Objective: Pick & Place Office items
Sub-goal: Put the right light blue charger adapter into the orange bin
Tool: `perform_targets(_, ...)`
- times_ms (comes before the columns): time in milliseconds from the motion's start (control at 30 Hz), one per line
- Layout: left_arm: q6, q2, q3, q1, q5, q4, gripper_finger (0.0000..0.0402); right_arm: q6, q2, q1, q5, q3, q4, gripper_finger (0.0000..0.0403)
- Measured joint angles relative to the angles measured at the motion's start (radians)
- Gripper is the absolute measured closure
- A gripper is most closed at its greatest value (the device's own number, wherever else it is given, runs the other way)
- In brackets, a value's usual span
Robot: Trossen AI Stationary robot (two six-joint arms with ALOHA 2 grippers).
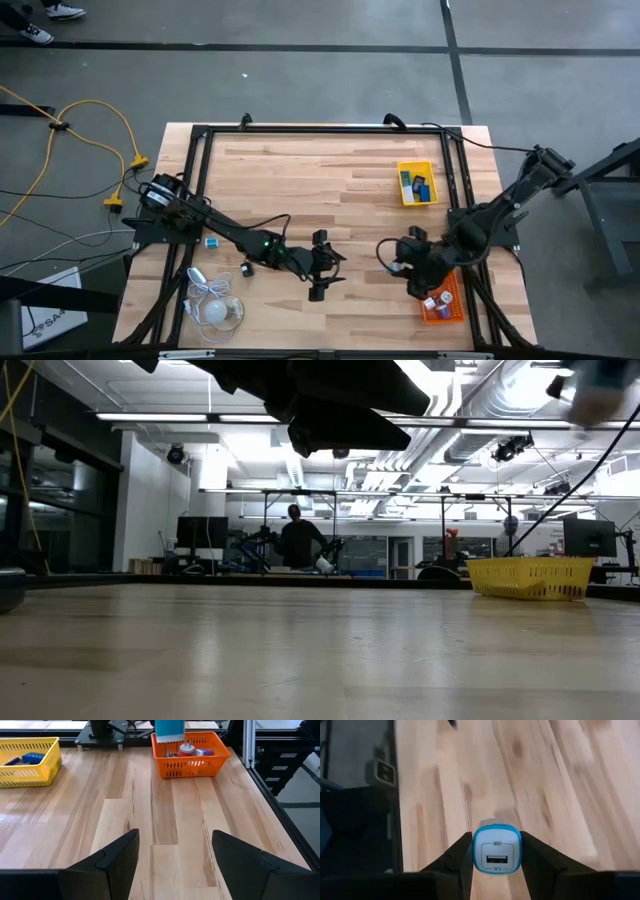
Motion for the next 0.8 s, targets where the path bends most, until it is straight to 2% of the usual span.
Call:
perform_targets(267, 0.0, 0.0, 0.0, 0.0, 0.0, 0.0, 0.016, 0.355, -0.007, 0.119, -0.04, 0.0, -0.227, 0.0279)
perform_targets(533, 0.0, 0.0, 0.0, 0.0, 0.0, 0.0, 0.016, 0.57, -0.007, 0.217, -0.088, 0.0, -0.306, 0.0282)
perform_targets(800, 0.0, 0.0, 0.0, 0.0, 0.0, 0.0, 0.016, 0.776, -0.005, 0.291, -0.148, 0.0, -0.463, 0.0281)
